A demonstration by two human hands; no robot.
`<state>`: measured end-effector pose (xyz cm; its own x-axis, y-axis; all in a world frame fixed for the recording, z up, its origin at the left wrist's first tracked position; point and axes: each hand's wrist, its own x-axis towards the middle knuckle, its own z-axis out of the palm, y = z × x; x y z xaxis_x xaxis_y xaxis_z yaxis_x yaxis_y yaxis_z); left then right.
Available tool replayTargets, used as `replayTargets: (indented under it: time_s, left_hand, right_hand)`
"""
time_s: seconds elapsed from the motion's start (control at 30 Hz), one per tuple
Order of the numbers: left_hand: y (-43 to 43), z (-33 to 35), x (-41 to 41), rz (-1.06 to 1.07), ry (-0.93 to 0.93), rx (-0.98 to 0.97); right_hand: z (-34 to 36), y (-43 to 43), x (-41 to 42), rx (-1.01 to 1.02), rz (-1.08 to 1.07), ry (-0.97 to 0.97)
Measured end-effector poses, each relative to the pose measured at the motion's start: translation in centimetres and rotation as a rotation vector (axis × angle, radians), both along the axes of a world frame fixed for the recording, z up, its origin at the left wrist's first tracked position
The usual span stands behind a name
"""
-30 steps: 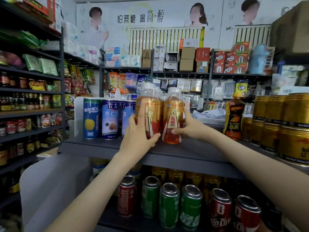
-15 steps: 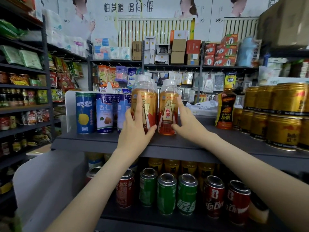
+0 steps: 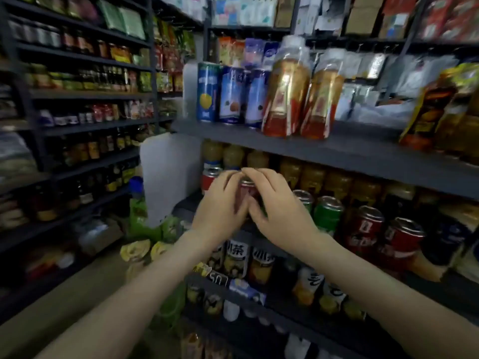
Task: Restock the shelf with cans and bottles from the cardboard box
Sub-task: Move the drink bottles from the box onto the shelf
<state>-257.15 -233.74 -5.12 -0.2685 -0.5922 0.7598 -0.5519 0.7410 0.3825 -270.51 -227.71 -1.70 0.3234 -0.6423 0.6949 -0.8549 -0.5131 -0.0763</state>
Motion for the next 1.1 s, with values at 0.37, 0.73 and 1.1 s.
replayTargets:
  time_s: [0.37,0.73,1.1]
  left_hand:
    - [12.1,-24.6,22.2,0.434,-0.346,1.068]
    - [9.9,-39.6,43.1,0.766,-0.257,1.53]
    - [1.9,-60.7,52.8,0.738,-0.201,1.745]
  right_hand:
    - [-22.2,1.2,15.3,0.79,0.312,0.083]
    - [-38.4,-9.4,33.6,1.194,0.305,0.247]
    - [-64.6,-17.2,47.3,1.545,0.13,0.357]
